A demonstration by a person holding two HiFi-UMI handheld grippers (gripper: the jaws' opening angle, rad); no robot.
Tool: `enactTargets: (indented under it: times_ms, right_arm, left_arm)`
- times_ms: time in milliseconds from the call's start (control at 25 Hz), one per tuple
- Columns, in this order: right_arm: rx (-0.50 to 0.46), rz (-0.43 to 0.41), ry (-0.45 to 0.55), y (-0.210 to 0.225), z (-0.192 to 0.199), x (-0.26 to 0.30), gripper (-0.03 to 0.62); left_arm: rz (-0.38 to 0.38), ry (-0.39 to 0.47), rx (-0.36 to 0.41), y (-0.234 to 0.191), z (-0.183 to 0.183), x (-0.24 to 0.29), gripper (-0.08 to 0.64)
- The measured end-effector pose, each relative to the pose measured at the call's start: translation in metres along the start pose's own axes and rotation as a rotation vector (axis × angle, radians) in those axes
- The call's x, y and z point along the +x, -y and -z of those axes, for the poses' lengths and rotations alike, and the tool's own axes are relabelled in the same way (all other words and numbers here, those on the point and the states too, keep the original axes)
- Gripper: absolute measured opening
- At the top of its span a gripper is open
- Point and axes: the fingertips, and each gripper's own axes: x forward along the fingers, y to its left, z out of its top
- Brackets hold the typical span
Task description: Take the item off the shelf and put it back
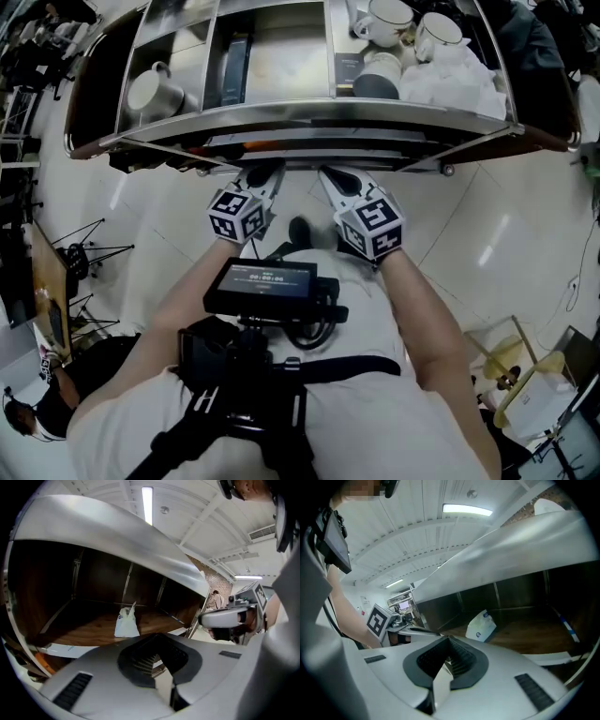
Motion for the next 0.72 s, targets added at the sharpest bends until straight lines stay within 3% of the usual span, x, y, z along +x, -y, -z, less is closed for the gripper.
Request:
enactTargets:
  times_ms: [360,720]
  right_arm:
    - [0.051,0.077,-0.019,0.021,0.025,0.012,0.006]
    - [-0.024,0.099,-0.028,0.043,0.05,0.056,0.006]
  left_arm:
    - [-0.067,-0.057,0.062,-0.023,0.012,0.039,0.012]
    - [-0.092,-0.095,0.125,-0.037,0.018,0.056,0.015]
